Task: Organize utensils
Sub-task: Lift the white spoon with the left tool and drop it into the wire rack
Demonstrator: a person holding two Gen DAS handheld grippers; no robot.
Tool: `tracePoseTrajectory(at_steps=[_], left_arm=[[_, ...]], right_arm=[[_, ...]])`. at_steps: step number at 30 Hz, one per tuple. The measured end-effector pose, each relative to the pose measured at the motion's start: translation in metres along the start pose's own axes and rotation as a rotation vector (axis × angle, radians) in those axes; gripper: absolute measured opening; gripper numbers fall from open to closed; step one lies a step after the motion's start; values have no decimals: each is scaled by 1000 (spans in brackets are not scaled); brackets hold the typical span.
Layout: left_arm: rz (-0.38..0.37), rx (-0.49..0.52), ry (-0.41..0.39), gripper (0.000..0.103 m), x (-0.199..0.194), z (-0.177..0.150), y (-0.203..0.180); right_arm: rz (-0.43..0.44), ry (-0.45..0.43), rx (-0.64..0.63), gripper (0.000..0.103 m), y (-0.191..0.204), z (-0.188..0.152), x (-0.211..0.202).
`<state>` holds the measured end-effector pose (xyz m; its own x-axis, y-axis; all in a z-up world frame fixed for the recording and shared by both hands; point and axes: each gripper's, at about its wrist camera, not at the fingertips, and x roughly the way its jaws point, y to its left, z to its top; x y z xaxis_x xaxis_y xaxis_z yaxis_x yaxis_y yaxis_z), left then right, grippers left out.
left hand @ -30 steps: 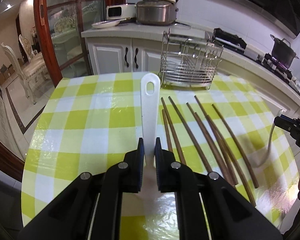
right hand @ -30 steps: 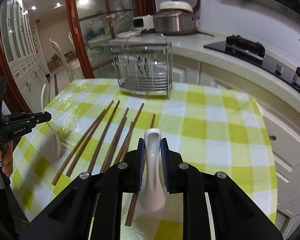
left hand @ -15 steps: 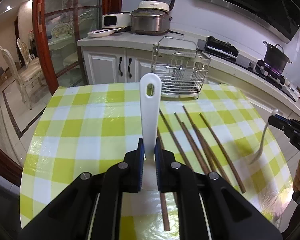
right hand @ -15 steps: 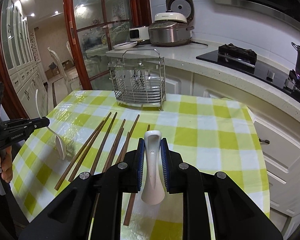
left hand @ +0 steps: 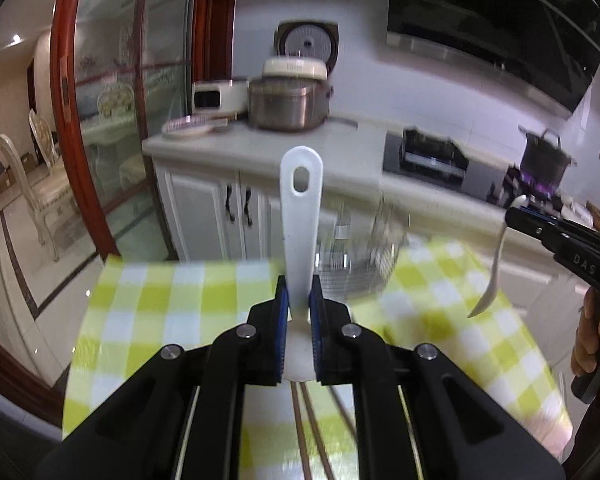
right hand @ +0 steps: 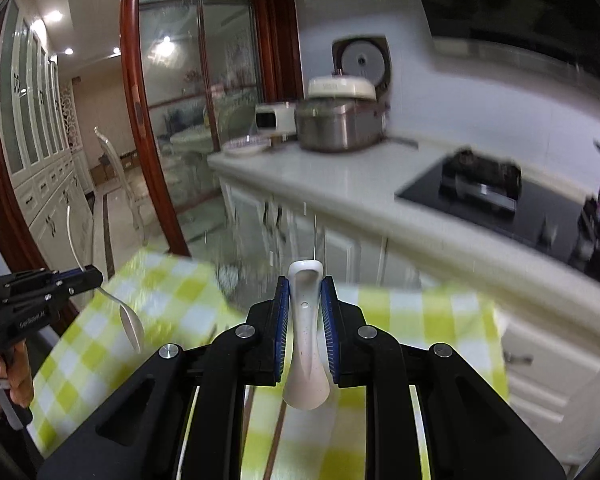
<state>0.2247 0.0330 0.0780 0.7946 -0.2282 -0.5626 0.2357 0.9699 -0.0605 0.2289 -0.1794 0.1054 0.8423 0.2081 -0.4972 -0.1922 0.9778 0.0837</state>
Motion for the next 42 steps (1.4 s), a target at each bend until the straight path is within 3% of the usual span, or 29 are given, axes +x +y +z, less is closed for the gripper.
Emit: tracePoseTrajectory(at_steps=[7,14,25,42], left_arm=[[1,16,-130,10,8,75,-16],[-14,9,-189,10,45,108,-28],[-52,-61,-116,10,123,95,-13],[-62,-93,-18,10,174,67,2]], right_arm=[[-3,-67,-3,19,7,61,27],[-12,-88,-1,19,11,81,68],[-5,-39,27,19,-1,63,134],[-15,46,45,20,-15,28,175]])
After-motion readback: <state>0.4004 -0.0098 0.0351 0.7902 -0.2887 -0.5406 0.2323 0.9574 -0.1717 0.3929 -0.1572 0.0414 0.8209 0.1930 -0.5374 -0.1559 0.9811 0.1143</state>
